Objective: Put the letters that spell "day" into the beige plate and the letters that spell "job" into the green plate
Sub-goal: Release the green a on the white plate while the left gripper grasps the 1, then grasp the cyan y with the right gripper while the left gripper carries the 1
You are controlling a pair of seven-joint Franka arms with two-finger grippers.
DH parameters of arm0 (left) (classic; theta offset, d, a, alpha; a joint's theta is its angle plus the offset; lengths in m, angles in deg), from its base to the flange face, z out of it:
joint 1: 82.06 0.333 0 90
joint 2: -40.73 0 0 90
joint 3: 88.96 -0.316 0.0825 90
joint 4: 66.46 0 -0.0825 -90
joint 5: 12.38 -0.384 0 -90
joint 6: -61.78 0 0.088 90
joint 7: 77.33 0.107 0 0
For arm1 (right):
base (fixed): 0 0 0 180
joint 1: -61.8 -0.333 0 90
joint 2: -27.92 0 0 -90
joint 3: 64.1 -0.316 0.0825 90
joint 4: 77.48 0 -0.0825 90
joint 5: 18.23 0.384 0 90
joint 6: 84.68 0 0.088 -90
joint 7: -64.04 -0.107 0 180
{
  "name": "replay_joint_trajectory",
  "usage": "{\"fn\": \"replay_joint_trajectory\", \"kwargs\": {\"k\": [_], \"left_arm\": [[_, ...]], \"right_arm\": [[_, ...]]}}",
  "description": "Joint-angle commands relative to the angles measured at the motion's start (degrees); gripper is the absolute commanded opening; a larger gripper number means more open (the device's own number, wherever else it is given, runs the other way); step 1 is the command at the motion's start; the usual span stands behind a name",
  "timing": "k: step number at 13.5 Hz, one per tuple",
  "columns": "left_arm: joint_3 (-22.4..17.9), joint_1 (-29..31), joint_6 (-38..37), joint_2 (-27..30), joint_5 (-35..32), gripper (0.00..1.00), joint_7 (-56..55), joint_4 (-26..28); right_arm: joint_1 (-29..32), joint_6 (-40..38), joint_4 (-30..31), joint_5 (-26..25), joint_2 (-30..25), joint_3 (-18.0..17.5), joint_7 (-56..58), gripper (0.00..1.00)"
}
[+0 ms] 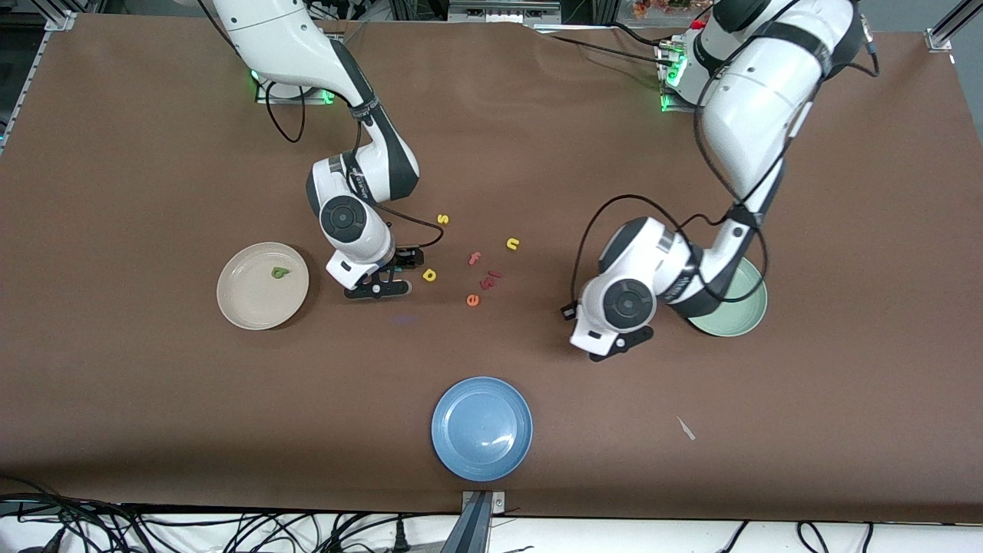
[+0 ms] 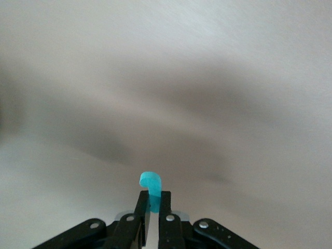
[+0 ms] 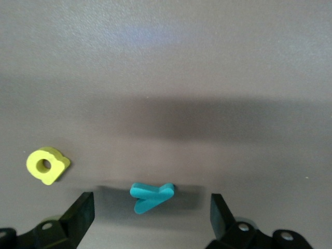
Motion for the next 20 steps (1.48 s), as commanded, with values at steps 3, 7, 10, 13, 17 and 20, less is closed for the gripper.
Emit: {"fn": "replay_joint_trajectory", "kwargs": {"k": [3, 7, 10, 13, 17, 20], "left_arm": [[0.1, 6.9, -10.4, 6.5, 1.0, 0.00, 18.0, 2.2], [0.1, 15.2, -11.7, 10.6, 0.6, 0.00, 32.3, 10.0], [0.0, 21.1, -8.7, 11.1, 0.5, 0.00, 41.7, 14.8], [0.1, 23.9, -1.2, 11.1, -2.5, 0.00, 44.2, 20.6], [0.0, 23.3, 2.2, 10.0, -2.8, 0.00, 44.1, 21.6], [-0.1, 23.1, 2.7, 9.8, -2.8, 0.56, 44.0, 21.4]], "right_arm": [[-0.2, 0.0, 0.3, 1.1, 0.0, 0.3, 1.5, 0.76], [-0.2, -0.3, 0.4, 1.2, 0.0, 0.3, 0.8, 0.61], [-0.2, -0.3, 0.5, 1.3, 0.0, 0.2, 0.5, 0.47], [-0.2, -0.3, 0.5, 1.3, 0.0, 0.2, 0.4, 0.43], [-0.2, -0.3, 0.5, 1.3, 0.0, 0.2, 0.5, 0.35], [-0.2, -0.3, 0.4, 1.3, 0.0, 0.2, 0.5, 0.29]]}}
